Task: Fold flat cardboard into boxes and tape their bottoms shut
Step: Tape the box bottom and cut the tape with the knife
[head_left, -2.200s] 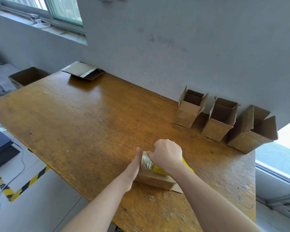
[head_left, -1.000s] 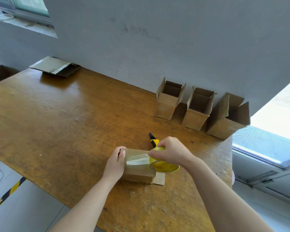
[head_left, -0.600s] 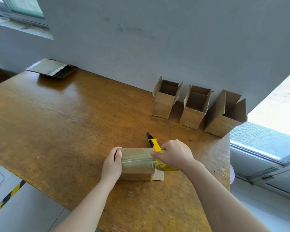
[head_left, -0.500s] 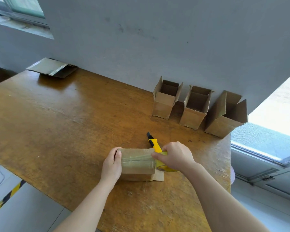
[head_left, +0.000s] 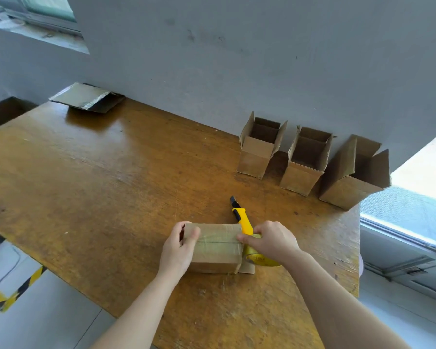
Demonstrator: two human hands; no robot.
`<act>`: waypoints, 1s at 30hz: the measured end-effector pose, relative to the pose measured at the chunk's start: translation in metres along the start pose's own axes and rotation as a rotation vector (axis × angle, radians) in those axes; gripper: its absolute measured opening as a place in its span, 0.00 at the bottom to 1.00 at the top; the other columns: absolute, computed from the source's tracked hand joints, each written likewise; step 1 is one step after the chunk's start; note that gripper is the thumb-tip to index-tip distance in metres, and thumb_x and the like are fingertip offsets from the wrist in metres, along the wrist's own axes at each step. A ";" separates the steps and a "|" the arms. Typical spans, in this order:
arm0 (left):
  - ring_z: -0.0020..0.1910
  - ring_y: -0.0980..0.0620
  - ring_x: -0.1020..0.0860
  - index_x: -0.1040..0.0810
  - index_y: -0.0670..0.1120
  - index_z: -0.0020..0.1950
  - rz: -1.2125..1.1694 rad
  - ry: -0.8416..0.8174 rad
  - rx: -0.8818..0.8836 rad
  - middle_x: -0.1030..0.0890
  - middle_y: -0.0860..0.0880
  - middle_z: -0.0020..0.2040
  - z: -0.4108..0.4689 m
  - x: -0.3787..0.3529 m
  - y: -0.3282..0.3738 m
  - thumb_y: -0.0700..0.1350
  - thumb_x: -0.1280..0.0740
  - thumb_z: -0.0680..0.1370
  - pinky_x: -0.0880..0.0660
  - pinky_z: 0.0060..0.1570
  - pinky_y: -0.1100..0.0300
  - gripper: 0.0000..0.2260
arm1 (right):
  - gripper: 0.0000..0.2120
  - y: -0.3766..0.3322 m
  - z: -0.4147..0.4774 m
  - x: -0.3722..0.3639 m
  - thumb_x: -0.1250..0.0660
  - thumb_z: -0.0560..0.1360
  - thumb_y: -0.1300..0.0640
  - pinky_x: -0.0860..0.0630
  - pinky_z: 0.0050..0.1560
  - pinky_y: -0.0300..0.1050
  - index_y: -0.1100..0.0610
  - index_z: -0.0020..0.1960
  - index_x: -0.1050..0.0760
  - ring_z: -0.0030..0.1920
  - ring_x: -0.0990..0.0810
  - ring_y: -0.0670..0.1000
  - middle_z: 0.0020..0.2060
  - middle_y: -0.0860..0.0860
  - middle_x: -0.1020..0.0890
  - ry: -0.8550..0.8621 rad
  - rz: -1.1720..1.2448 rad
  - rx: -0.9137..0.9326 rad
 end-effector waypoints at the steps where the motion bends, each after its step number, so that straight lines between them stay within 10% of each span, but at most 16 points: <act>1: 0.52 0.54 0.24 0.30 0.56 0.61 -0.019 -0.025 0.005 0.24 0.57 0.54 0.001 0.000 0.002 0.64 0.34 0.73 0.26 0.44 0.61 0.21 | 0.26 0.000 0.001 0.000 0.39 0.69 0.27 0.38 0.24 0.40 0.49 0.30 0.29 0.28 0.29 0.45 0.26 0.45 0.28 -0.013 0.005 -0.006; 7: 0.48 0.51 0.22 0.26 0.55 0.51 -0.004 -0.007 -0.073 0.20 0.52 0.48 0.004 0.004 0.009 0.57 0.29 0.73 0.21 0.44 0.50 0.11 | 0.26 -0.002 0.002 0.001 0.36 0.69 0.28 0.39 0.24 0.40 0.50 0.29 0.33 0.26 0.31 0.45 0.25 0.45 0.30 -0.069 0.034 -0.047; 14: 0.64 0.54 0.27 0.24 0.51 0.65 0.138 -0.030 -0.155 0.23 0.53 0.64 0.013 0.018 0.015 0.53 0.42 0.81 0.30 0.60 0.59 0.15 | 0.27 -0.005 -0.001 -0.005 0.36 0.70 0.30 0.34 0.28 0.41 0.52 0.29 0.31 0.28 0.26 0.48 0.26 0.47 0.25 -0.150 0.107 -0.093; 17: 0.72 0.50 0.34 0.34 0.50 0.74 0.560 0.104 -0.270 0.32 0.50 0.73 0.006 0.013 0.028 0.56 0.51 0.82 0.35 0.68 0.54 0.23 | 0.28 -0.007 -0.004 -0.008 0.36 0.70 0.30 0.34 0.28 0.41 0.52 0.28 0.33 0.27 0.27 0.49 0.25 0.48 0.26 -0.128 0.121 -0.097; 21: 0.76 0.51 0.65 0.61 0.50 0.77 1.008 -0.134 -0.569 0.63 0.51 0.77 -0.027 -0.046 0.043 0.66 0.69 0.76 0.65 0.73 0.44 0.33 | 0.27 -0.011 -0.002 -0.012 0.35 0.70 0.30 0.32 0.29 0.43 0.53 0.28 0.31 0.27 0.26 0.50 0.25 0.48 0.25 -0.124 0.156 -0.105; 30: 0.75 0.51 0.68 0.65 0.45 0.77 1.124 -0.176 -0.615 0.68 0.48 0.76 -0.018 -0.031 0.031 0.77 0.66 0.69 0.64 0.74 0.47 0.47 | 0.29 -0.010 -0.004 -0.020 0.36 0.69 0.28 0.33 0.28 0.45 0.54 0.30 0.29 0.27 0.28 0.49 0.25 0.49 0.27 -0.119 0.208 -0.119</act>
Point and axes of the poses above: each hand's wrist, its own z-axis towards the middle knuckle, its own x-axis out of the back of the hand, y = z × x, the point moved 4 cm from there along z, towards the middle knuckle
